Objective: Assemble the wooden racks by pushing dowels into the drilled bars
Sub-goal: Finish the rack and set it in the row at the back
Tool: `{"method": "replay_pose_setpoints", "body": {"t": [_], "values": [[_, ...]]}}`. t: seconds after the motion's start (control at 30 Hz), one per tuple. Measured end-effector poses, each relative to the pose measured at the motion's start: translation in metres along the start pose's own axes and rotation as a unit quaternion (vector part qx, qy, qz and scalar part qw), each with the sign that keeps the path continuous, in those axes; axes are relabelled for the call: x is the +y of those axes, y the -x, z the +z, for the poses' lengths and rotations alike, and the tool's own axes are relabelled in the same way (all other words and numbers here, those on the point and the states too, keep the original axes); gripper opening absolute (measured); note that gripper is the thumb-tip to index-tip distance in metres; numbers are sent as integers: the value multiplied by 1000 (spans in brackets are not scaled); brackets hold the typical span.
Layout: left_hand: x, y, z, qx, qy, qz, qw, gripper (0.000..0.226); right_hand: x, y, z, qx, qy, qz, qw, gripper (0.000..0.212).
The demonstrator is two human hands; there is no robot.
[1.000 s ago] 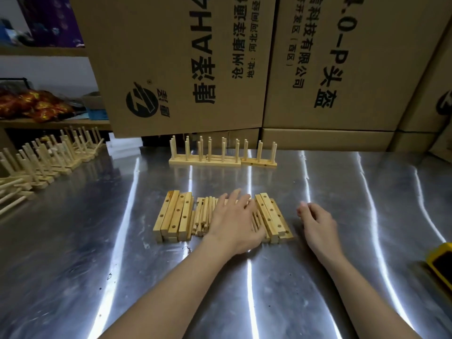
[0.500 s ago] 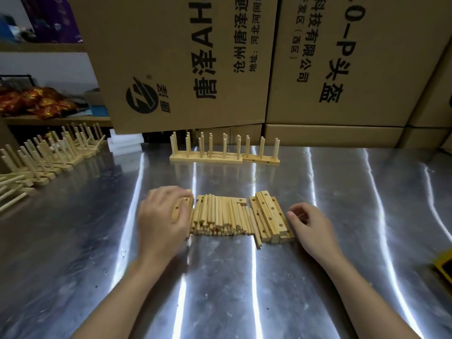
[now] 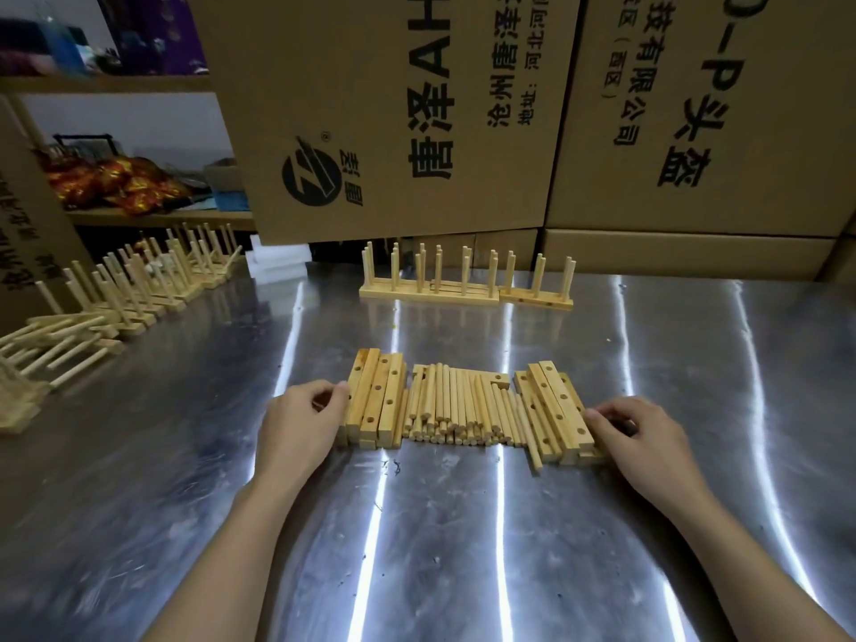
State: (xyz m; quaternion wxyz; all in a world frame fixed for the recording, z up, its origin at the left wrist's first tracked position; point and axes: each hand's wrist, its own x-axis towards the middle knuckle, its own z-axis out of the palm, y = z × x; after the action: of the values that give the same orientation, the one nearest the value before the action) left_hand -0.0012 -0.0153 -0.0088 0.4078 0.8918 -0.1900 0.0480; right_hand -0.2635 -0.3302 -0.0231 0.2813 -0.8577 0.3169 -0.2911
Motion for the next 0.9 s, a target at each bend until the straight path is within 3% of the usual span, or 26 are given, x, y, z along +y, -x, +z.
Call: {"method": "replay_pose_setpoints", "body": {"t": [0.37, 0.47, 0.57, 0.7, 0.9], "values": [[3, -6, -4, -26, 120, -57, 991, 35, 1, 0, 2, -9, 37, -9, 999, 10], [14, -4, -14, 53, 293, -67, 952, 14, 3, 0, 3, -10, 44, -11, 999, 10], [23, -2, -33, 131, 394, 21, 910, 15, 3, -1, 4, -7, 47, -14, 999, 11], [37, 7, -42, 84, 456, 92, 881, 16, 2, -1, 4, -1, 34, -18, 999, 14], [58, 21, -34, -33, 506, 107, 855, 31, -21, 9, -6, 117, -80, -39, 989, 17]]}}
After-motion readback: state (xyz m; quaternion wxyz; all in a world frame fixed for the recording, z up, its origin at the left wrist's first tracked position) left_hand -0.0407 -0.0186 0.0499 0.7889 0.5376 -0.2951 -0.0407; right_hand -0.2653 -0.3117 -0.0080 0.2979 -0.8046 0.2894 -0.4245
